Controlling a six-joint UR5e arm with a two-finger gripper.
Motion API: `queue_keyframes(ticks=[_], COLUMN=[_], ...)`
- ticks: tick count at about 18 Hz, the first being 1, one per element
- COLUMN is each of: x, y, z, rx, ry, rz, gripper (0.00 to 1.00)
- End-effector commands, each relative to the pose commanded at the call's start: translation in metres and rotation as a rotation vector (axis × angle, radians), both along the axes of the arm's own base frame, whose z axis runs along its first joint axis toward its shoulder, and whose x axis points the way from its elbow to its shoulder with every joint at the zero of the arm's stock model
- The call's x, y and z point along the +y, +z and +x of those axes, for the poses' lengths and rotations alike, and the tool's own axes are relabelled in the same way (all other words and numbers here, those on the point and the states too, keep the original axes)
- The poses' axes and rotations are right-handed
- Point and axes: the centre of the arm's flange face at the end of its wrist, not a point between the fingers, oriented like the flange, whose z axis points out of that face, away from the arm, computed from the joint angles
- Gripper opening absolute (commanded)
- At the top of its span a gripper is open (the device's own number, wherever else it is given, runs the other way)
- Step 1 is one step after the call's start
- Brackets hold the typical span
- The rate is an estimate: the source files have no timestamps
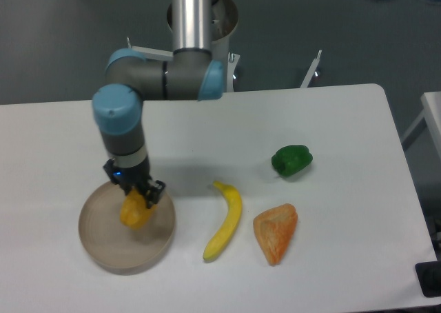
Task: Pick up the yellow pepper from the plate
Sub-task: 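Lift the yellow pepper off the plate and carry it toward the orange wedge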
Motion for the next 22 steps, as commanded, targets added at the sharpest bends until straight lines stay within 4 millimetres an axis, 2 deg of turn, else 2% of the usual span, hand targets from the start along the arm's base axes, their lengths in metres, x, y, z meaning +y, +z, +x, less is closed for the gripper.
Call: queue_keyframes(ticks=[4,6,9,11,14,22], x=[-0.02,-0.03,-0.042,-0.045,-0.038,-0.033], y=[0.016,0.017,0.016,0.016,0.013,0.005], z=[-0.081,-0.112,-0.145,-0.154,-0.165,-0.164], rx=[0.049,0.069,0.088,0.094,0.114,0.11], ry=[-0.1,-0.151,-0.196,-0.213,-0.21,-0.215], rz=[-0.021,-0.029,-0.044,-0.047,-0.058,-0.065], gripper=[0.48,0.48,0.48,0.48,0.48,0.48])
